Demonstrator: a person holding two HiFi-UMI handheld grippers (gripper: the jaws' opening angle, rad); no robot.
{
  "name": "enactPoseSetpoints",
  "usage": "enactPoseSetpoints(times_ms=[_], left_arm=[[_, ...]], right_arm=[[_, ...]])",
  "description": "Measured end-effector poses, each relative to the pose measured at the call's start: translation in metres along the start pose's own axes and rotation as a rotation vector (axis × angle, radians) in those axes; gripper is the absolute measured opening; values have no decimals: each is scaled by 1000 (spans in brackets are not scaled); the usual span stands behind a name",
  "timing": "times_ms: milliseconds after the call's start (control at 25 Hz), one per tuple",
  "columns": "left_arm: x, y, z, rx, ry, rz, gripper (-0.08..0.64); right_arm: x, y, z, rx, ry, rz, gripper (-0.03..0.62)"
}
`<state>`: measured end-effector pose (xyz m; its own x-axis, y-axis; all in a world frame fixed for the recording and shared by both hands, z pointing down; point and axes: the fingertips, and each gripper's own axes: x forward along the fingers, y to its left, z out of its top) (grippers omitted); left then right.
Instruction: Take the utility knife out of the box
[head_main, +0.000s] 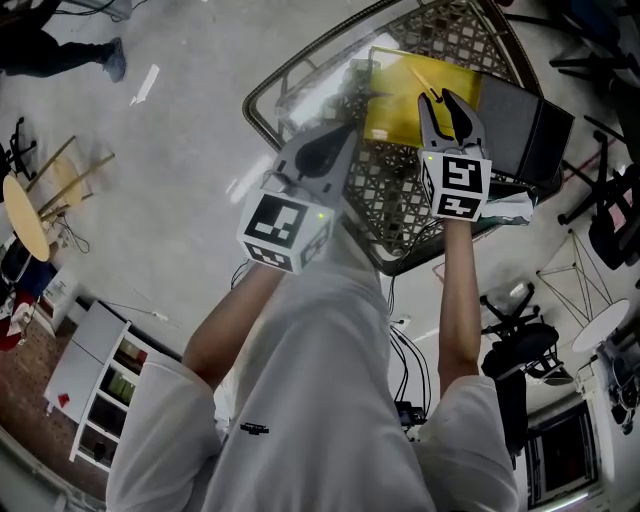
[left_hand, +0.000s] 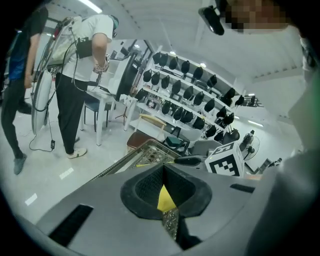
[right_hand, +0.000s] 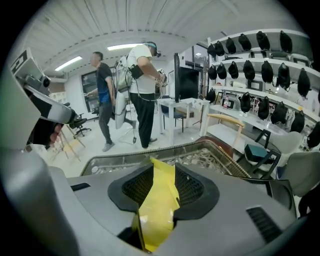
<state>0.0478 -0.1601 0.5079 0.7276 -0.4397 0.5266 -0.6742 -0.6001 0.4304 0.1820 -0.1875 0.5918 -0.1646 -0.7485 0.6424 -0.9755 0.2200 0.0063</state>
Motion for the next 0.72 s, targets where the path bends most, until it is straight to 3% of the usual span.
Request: enactPoseSetpoints(times_ms=[320, 720], left_arm=[[25, 11, -18, -34, 49, 6, 0], [39, 17, -31, -57, 77, 1, 1]], right_arm=[[41, -11, -46, -14, 181, -8, 153], [74, -23, -80, 5, 297, -17, 153]])
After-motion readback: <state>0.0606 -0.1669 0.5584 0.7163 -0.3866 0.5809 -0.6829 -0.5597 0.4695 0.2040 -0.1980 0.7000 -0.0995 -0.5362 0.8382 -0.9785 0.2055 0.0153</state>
